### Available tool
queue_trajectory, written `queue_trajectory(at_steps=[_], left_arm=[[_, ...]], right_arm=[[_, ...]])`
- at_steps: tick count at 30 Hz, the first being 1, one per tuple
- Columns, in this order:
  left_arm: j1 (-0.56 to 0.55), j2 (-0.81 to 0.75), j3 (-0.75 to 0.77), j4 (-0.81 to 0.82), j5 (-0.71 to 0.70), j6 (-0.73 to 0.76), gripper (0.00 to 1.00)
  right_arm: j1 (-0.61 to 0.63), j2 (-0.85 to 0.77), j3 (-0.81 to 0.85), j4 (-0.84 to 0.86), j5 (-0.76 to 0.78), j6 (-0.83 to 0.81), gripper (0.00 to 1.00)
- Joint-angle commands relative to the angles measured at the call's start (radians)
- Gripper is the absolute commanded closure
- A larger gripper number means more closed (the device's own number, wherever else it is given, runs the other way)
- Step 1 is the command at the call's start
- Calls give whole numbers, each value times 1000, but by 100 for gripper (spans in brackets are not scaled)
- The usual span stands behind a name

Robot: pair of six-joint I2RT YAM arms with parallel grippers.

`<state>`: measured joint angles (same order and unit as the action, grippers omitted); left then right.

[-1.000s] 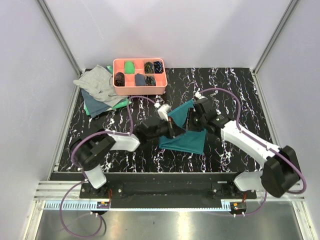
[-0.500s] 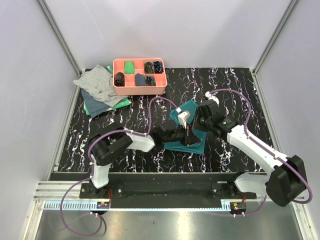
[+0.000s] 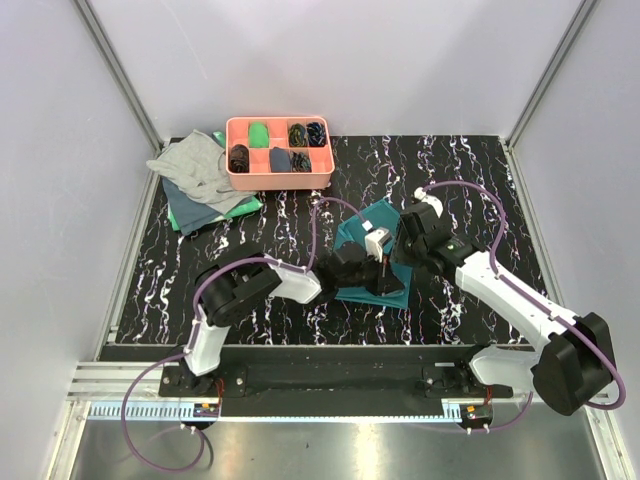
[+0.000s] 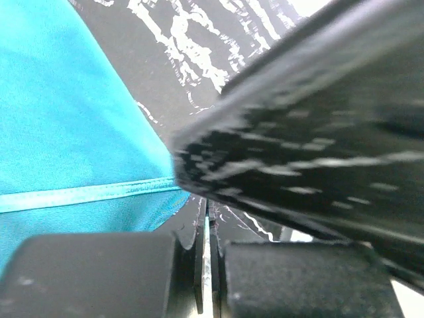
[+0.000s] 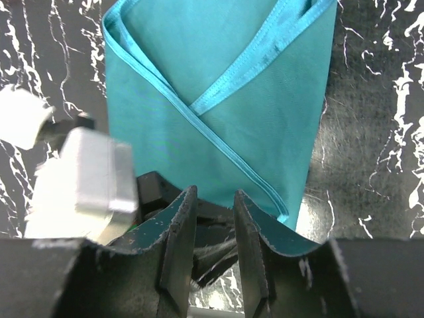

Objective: Fold the napkin, place the utensils inside, and roll it up
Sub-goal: Fold the napkin, then roll the napkin with the utensil

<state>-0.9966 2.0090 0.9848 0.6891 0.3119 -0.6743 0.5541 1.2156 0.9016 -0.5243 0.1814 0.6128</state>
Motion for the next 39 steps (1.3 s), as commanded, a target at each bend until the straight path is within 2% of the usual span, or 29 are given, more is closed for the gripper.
queue_trajectory(at_steps=[1,4,6,7,9,10,11,16,17,20,26,30,31,32,34,39], left_arm=[[-56,36,83,92,4,38,100],[-71,42,106,78,6,39,100],[-77,50,115,75,19,24,94],[-77,56,117,95,50,15,73],[-77,54,98,118,62,-19,58],[-79,44,91,136,67,-27,47],[-79,33,80,141,64,-34,40],[-76,-76,15,127,33,-19,22],[-71,-97,6,124,26,-13,15],[-51,-189,-55,127,0,-16,12],[25,-427,-290,90,-109,-30,7],[61,-558,-368,-167,-236,-27,6],[65,-584,-374,-285,-290,-60,10],[82,-593,-383,-312,-292,-74,14],[99,-607,-429,-321,-268,-132,23],[133,-636,-523,-333,-309,-241,31]], right_arm=[[24,-11,10,79,-96,34,61],[21,-18,7,78,-91,36,58],[-8,-28,0,72,-91,42,53],[-23,-34,-3,66,-91,44,52],[-63,-57,-16,63,-114,41,51],[-107,-67,-24,61,-137,35,50],[-126,-86,-26,60,-148,30,50],[-210,-133,2,12,-169,-13,45],[-215,-139,6,7,-172,-18,45],[-226,-131,7,0,-177,-22,45],[-229,-113,-30,15,-230,-27,46],[-229,-76,-53,56,-296,-54,48],[-227,-64,-58,63,-337,-65,50],[-229,-39,-62,70,-358,-67,51],[-227,-18,-79,108,-411,-65,55],[-226,1,-115,179,-468,-48,57]])
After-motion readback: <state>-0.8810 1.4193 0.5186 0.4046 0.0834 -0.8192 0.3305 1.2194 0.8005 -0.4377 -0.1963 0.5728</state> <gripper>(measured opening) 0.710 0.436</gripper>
